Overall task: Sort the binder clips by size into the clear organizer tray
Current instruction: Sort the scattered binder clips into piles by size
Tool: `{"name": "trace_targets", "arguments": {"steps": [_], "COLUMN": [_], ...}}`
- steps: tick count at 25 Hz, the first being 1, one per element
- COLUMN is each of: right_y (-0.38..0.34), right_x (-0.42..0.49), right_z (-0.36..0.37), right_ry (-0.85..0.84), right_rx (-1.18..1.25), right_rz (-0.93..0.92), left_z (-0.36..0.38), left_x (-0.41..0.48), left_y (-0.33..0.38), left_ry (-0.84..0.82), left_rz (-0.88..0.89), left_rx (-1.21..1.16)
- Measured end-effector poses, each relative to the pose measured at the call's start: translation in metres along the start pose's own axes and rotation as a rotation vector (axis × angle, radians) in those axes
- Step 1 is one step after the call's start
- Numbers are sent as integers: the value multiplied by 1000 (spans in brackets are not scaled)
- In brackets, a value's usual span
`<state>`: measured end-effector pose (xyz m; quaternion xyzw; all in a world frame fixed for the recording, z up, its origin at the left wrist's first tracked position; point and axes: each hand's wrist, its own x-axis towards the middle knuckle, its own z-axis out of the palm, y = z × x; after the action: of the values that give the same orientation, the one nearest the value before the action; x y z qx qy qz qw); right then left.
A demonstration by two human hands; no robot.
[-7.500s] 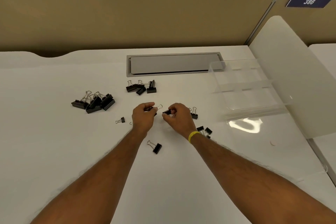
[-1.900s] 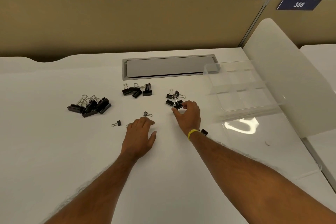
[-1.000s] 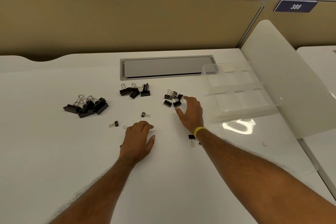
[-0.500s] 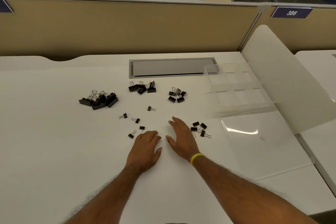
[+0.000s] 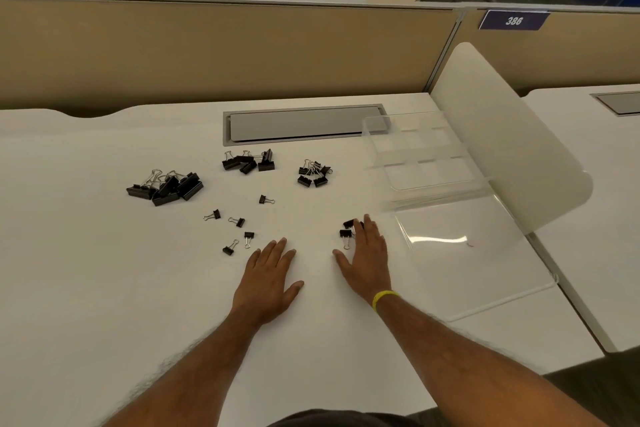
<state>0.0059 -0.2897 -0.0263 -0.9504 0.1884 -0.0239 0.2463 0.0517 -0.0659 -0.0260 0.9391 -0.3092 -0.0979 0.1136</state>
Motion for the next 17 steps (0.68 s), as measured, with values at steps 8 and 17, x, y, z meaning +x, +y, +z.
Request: {"name": "trace_targets", "arguments": {"steps": [8, 17], "right_y": [7, -20], "right_x": [21, 46], "right_z": [9, 16], "right_ry": [-127, -252], "right_rx": [-116, -44], "right_rz": [-58, -311], "left_z": [-6, -16], "left_x": [31, 58], "left_y": [17, 16], "left_ry": [-40, -34], "left_rz": [13, 7], "left_rx": [5, 16]}}
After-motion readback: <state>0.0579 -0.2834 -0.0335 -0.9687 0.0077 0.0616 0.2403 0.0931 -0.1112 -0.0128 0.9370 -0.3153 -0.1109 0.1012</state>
